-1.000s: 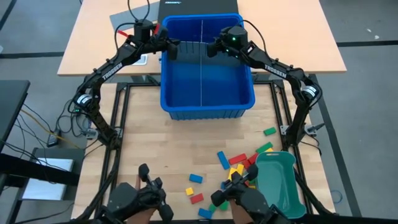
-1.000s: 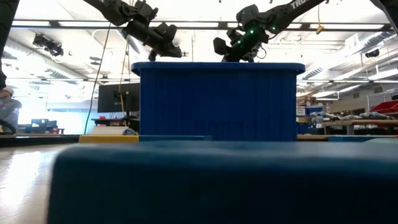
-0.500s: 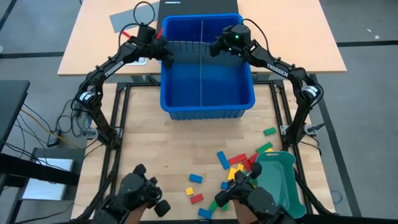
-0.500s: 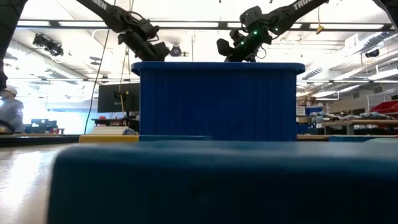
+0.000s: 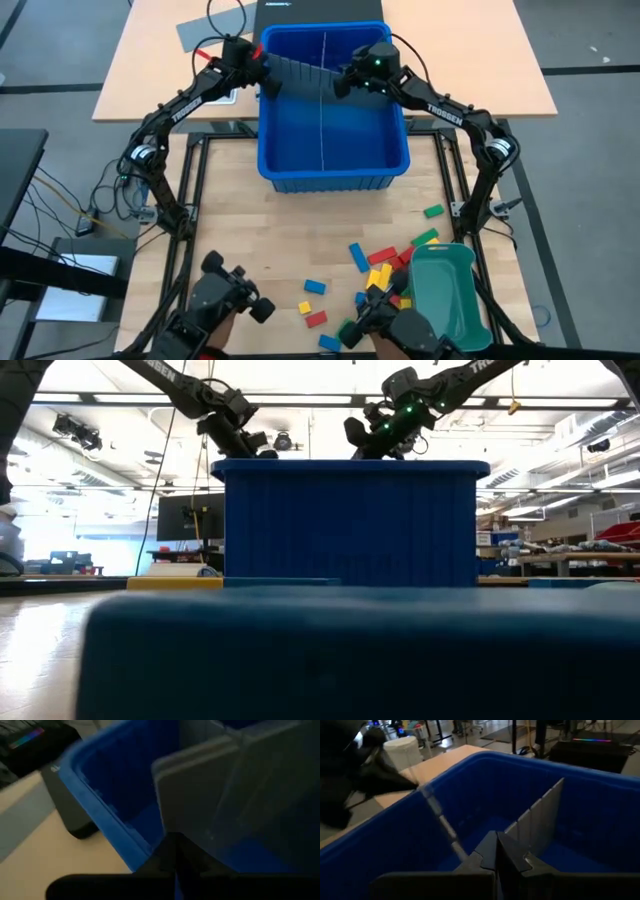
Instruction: Sort Items/Unsort Items
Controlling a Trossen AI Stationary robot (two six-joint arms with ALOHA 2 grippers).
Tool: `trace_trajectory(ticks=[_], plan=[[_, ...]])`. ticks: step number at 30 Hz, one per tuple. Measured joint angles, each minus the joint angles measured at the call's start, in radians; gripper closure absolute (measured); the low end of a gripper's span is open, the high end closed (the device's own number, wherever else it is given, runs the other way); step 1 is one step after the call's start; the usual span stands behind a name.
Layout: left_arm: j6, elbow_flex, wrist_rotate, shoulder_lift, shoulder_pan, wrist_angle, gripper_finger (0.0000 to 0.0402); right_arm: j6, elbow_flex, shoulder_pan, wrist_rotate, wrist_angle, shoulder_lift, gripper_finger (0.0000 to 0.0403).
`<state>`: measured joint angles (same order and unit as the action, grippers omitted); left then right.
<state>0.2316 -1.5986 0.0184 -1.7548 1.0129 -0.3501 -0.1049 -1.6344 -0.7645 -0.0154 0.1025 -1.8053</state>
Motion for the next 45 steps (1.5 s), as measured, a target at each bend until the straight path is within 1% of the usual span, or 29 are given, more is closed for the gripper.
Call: trace_trajectory(ticks=[9, 12, 16, 19, 21, 24, 30, 34, 38, 42, 45], plan=[[-0.021, 0.000, 0.014, -0.027, 0.004, 0.018, 0.0394, 0.006, 0.000, 0.012, 0.016, 0.016, 0.002, 0.0402], [-0.057, -0.018, -0.007, -0.017, 0.004, -0.014, 0.0394, 0.005, 0.000, 0.011, 0.016, 0.016, 0.002, 0.0402], [-0.060, -0.100, -0.103, 0.009, 0.004, -0.072, 0.0394, 0.015, 0.000, 0.010, 0.016, 0.020, 0.002, 0.0402], [-0.061, -0.191, -0.146, 0.015, 0.000, -0.151, 0.0394, 0.022, -0.001, 0.005, 0.019, 0.021, 0.002, 0.0402], [-0.063, -0.248, -0.152, 0.014, 0.000, -0.185, 0.0394, 0.022, -0.001, 0.003, 0.020, 0.020, 0.002, 0.0402], [-0.109, -0.301, -0.148, 0.015, 0.013, -0.150, 0.0394, 0.030, -0.001, 0.004, 0.020, 0.020, 0.002, 0.0402], [-0.183, -0.312, -0.153, 0.007, 0.046, -0.132, 0.0394, 0.031, -0.001, 0.003, 0.021, 0.016, 0.002, 0.0402], [-0.185, -0.312, -0.202, -0.022, 0.051, -0.136, 0.0394, 0.031, -0.001, 0.003, 0.036, 0.013, 0.002, 0.0402], [-0.185, -0.310, -0.242, -0.053, 0.046, -0.092, 0.0394, 0.042, -0.001, 0.003, 0.059, 0.009, 0.002, 0.0399], [-0.177, -0.310, -0.363, -0.066, 0.050, -0.075, 0.0394, 0.054, -0.001, 0.003, 0.096, 0.009, 0.002, 0.0388], [-0.149, -0.335, -0.427, -0.067, 0.060, -0.103, 0.0386, 0.054, -0.001, 0.003, 0.114, 0.017, 0.002, 0.0381]])
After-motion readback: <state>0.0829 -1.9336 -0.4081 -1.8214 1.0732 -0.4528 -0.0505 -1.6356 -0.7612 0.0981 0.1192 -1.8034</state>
